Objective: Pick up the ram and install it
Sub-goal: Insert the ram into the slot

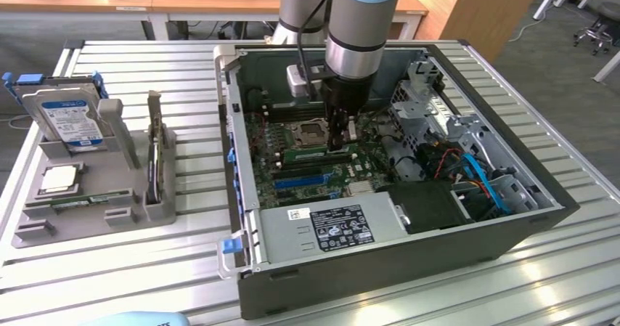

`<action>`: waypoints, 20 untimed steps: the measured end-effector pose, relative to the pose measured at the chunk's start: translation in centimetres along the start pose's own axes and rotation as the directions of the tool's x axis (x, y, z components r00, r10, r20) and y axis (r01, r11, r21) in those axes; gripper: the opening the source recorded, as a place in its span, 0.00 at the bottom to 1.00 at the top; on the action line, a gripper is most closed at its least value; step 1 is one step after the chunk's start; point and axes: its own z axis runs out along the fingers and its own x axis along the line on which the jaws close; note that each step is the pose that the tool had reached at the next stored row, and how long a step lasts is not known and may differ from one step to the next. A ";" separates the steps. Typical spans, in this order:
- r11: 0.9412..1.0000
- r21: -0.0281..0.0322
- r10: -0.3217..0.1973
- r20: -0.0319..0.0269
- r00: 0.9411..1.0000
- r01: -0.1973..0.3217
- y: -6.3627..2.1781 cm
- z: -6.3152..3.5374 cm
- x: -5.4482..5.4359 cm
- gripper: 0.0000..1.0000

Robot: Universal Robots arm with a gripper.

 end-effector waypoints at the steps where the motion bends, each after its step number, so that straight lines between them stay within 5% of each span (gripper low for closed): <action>1: 1.000 0.000 0.001 0.000 1.000 -0.001 0.00 0.00 0.0 0.12; 20: 1.000 0.000 0.014 -0.001 1.000 -0.014 0.09 0.14 0.0 0.12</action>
